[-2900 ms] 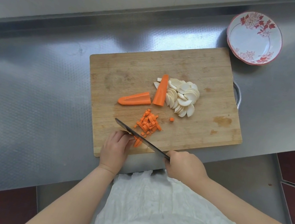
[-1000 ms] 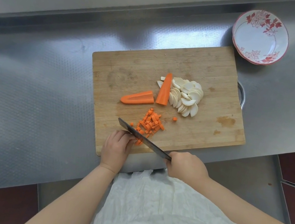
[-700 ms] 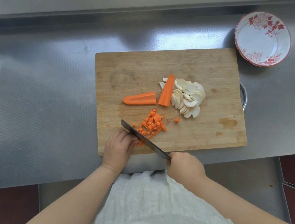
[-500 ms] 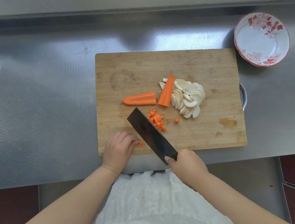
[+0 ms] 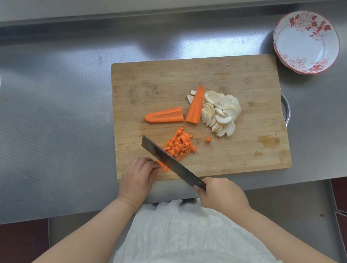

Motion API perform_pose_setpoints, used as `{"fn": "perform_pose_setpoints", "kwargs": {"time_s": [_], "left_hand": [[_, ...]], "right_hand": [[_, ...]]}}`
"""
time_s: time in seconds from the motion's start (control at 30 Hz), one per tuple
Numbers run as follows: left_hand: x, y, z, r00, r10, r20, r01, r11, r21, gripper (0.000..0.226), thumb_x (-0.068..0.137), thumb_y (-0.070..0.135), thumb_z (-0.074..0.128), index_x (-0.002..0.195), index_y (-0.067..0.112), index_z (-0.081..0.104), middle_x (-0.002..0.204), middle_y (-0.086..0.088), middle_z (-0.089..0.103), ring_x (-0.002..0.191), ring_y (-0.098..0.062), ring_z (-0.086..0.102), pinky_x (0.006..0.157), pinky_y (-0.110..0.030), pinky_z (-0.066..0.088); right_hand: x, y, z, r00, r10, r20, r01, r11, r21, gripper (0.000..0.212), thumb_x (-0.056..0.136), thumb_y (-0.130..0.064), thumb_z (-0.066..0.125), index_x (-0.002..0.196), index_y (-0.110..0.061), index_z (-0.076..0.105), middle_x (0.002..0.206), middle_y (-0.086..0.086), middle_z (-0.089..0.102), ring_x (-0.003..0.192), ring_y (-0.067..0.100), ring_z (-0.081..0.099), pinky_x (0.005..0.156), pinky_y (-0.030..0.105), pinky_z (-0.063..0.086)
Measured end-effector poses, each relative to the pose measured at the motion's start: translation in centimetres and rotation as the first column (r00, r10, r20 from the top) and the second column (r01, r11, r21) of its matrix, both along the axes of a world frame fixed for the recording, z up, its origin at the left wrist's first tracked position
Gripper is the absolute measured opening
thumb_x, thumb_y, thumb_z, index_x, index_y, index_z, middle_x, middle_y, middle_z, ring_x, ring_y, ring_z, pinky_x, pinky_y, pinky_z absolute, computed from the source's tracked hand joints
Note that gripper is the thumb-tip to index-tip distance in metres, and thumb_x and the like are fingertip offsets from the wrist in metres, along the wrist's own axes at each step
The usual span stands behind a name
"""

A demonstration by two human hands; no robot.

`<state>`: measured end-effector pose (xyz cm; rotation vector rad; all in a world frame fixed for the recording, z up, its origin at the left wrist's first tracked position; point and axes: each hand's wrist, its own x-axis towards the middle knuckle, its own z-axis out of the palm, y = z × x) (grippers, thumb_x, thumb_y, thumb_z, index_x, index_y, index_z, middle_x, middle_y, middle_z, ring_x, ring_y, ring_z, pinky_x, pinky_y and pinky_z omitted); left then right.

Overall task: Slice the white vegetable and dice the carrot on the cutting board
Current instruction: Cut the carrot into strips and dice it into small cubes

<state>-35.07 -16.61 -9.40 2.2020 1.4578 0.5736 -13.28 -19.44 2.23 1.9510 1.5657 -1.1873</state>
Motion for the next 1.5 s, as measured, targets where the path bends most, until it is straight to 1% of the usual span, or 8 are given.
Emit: {"fn": "perform_pose_setpoints", "kwargs": {"time_s": [0.13,0.27,0.53,0.7,1.0,1.17,1.23,1.5], "left_hand": [[0.1,0.2,-0.2,1.0,-0.011,-0.026,0.012,1.0,0.029,0.025,0.09,0.028,0.055,0.083,0.011,0.071,0.08,-0.004,0.063,0.078,-0.021,0.053,0.066,-0.029,0.042],[0.3,0.3,-0.3,0.999,-0.018,-0.045,0.02,0.999,0.03,0.024,0.09,0.029,0.056,0.083,0.012,0.071,0.077,-0.002,0.062,0.074,-0.022,0.053,0.064,-0.029,0.04],[0.3,0.5,-0.4,0.998,-0.046,-0.033,0.047,0.997,0.056,0.027,0.091,0.029,0.054,0.081,0.01,0.071,0.076,-0.004,0.064,0.074,-0.023,0.054,0.064,-0.029,0.04],[0.4,0.5,-0.3,0.999,-0.032,-0.034,0.034,0.997,0.065,0.026,0.09,0.027,0.054,0.081,0.009,0.071,0.076,-0.005,0.063,0.076,-0.021,0.05,0.065,-0.029,0.039],[0.1,0.8,-0.5,0.996,-0.077,-0.044,0.079,0.996,0.032,0.026,0.091,0.029,0.055,0.082,0.011,0.071,0.079,-0.004,0.065,0.078,-0.022,0.052,0.065,-0.035,0.043],[0.0,1.2,0.3,0.992,-0.12,-0.033,0.119,0.992,-0.03,0.024,0.088,0.029,0.053,0.082,0.012,0.07,0.078,-0.001,0.063,0.078,-0.016,0.048,0.065,-0.027,0.04],[-0.4,1.3,0.4,0.991,-0.131,-0.033,0.128,0.989,-0.076,0.027,0.089,0.03,0.05,0.084,0.013,0.07,0.081,0.0,0.063,0.08,-0.016,0.05,0.064,-0.032,0.046],[-2.4,2.2,1.2,0.984,-0.175,-0.04,0.171,0.981,-0.093,0.028,0.09,0.032,0.046,0.087,0.014,0.068,0.086,0.002,0.062,0.084,-0.011,0.05,0.056,-0.032,0.05]], "right_hand": [[-0.3,-0.1,-0.1,1.0,0.02,0.004,-0.021,1.0,0.008,0.025,0.098,-0.037,0.042,0.089,-0.02,0.057,0.075,-0.001,0.052,0.072,0.022,0.051,0.059,0.029,0.04],[-0.4,-0.3,-0.2,0.999,0.025,0.021,-0.025,1.0,0.006,0.028,0.099,-0.035,0.041,0.098,-0.017,0.062,0.076,0.0,0.053,0.07,0.023,0.051,0.058,0.029,0.04],[-1.1,-0.6,-0.5,0.996,0.037,0.08,-0.036,0.999,-0.01,0.023,0.098,-0.028,0.041,0.102,-0.014,0.06,0.096,0.007,0.064,0.079,0.028,0.056,0.06,0.029,0.039],[-1.4,-0.5,-0.6,0.994,0.002,0.108,0.001,1.0,-0.028,0.02,0.096,-0.024,0.042,0.101,-0.014,0.059,0.097,0.006,0.063,0.075,0.023,0.048,0.061,0.029,0.037],[-2.8,0.5,-0.5,0.994,-0.026,0.108,0.028,0.999,-0.024,0.018,0.094,-0.017,0.046,0.102,-0.012,0.061,0.101,0.007,0.064,0.091,0.027,0.061,0.063,0.029,0.041],[-2.2,0.2,-0.7,0.982,-0.188,0.038,0.188,0.982,-0.007,0.028,0.097,-0.036,0.047,0.102,-0.012,0.061,0.086,0.004,0.061,0.077,0.024,0.058,0.062,0.029,0.044],[-2.1,-0.1,-0.6,0.965,-0.262,-0.006,0.262,0.965,0.007,0.03,0.096,-0.041,0.048,0.104,-0.015,0.06,0.084,0.001,0.059,0.075,0.022,0.058,0.061,0.029,0.045],[-2.7,-1.2,0.0,0.964,-0.263,0.028,0.258,0.958,0.128,0.029,0.097,-0.041,0.043,0.102,-0.022,0.064,0.08,0.0,0.059,0.077,0.025,0.061,0.059,0.03,0.045]]}}
